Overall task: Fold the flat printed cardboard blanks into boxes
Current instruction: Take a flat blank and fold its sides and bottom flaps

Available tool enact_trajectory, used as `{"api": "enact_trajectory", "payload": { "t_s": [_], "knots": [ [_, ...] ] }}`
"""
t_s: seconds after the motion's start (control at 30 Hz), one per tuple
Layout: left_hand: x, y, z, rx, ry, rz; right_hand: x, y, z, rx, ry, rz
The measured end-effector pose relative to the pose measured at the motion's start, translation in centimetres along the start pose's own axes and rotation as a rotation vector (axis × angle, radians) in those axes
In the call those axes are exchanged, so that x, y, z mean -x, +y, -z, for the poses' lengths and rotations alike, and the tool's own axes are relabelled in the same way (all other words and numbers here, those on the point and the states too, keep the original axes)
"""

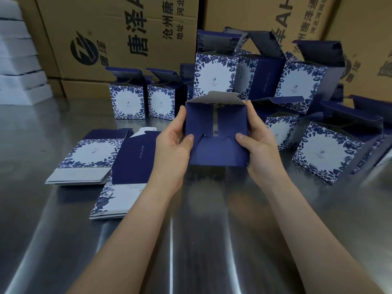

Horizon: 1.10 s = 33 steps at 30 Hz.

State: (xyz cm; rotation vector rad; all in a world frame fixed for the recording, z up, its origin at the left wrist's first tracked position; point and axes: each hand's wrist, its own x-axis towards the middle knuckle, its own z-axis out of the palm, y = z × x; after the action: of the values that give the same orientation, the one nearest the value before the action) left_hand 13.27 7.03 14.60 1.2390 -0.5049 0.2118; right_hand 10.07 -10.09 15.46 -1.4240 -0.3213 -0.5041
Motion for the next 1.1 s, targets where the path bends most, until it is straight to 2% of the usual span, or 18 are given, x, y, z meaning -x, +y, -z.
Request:
{"api": "enact_trajectory", "payload": {
  "t_s": [0.2, 0.37, 0.53, 0.73, 0.97, 1.1],
  "knots": [
    [0.3, 0.6, 0.0, -0.047, -0.005, 0.011, 0.3, -0.3, -0.4, 0.031, 0.033, 0.013],
    [0.5, 1.2, -0.2, -0.080, -0.065, -0.053, 0.5, -1.0, -0.8, 0.063, 0.014, 0.066],
    [0.6, 0.9, -0.2, -0.242, -0.108, -0.109, 0.6, -0.8, -0.7, 0.171, -0.016, 0.106],
    [0.3, 0.7, -0.2, -0.175, -0.089, -0.054, 0.5, -0.7, -0.8, 0.179, 0.007, 0.091],
    [0.6, 0.6, -0.5, -0.195, -0.041, -0.037, 0.5, -0.7, -0.9, 0.213, 0.073, 0.074],
    [0.8, 0.7, -0.5, -0.195, -0.028, -0.028, 0.6, -0.7, -1.0, 0.211, 0.053, 0.094]
  ]
}}
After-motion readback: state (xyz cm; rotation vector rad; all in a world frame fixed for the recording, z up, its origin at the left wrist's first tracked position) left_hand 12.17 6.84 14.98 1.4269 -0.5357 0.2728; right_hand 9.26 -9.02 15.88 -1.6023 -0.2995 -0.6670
